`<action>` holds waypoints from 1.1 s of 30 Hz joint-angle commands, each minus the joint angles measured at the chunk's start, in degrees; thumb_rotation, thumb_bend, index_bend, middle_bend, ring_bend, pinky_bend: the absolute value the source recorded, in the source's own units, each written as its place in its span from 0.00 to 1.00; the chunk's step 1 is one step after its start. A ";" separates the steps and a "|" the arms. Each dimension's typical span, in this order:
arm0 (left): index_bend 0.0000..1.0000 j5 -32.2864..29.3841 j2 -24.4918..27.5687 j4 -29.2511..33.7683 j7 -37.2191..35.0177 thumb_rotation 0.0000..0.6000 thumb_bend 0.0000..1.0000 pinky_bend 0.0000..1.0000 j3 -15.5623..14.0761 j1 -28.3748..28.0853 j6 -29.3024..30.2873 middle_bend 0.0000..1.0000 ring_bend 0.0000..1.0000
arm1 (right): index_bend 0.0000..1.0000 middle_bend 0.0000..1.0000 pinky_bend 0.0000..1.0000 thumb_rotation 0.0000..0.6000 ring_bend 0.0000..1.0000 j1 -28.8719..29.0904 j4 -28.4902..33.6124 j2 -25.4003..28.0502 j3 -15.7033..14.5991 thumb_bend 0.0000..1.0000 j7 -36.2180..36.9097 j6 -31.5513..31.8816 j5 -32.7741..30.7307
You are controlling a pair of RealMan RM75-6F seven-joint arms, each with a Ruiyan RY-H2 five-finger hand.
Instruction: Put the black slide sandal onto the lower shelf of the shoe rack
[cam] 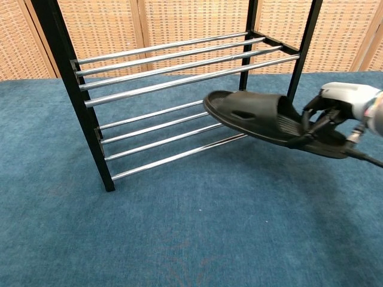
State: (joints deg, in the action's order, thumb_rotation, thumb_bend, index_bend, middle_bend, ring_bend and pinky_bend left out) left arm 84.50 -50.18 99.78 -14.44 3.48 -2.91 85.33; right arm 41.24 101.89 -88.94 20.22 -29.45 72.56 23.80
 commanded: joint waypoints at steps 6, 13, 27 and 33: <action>0.00 -0.56 0.60 -0.99 -2.92 1.00 0.19 0.00 0.17 -0.13 -0.53 0.00 0.00 | 0.65 0.71 0.65 1.00 0.65 6.20 -5.63 -10.09 6.11 0.29 -4.04 6.78 -5.76; 0.00 -0.84 0.98 -1.74 -5.05 1.00 0.19 0.00 0.29 -0.38 -1.16 0.00 0.00 | 0.65 0.72 0.69 1.00 0.66 8.87 -10.68 -14.20 8.84 0.43 -6.39 6.90 -8.97; 0.00 -1.34 1.71 -2.93 -8.95 1.00 0.19 0.00 0.44 -0.95 -2.68 0.00 0.00 | 0.66 0.73 0.69 1.00 0.66 12.63 -20.45 -20.66 14.86 0.48 -6.44 10.39 -11.02; 0.00 -1.32 1.97 -3.45 -10.27 1.00 0.19 0.00 0.42 -0.95 -2.84 0.00 0.00 | 0.65 0.73 0.69 1.00 0.66 14.63 -23.73 -23.00 16.57 0.48 -7.30 11.14 -10.64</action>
State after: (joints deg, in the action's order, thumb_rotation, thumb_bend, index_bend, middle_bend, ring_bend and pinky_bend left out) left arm 83.18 -48.24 96.36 -24.66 3.90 -3.85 82.53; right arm 55.55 78.52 -111.61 36.54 -36.48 83.51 13.05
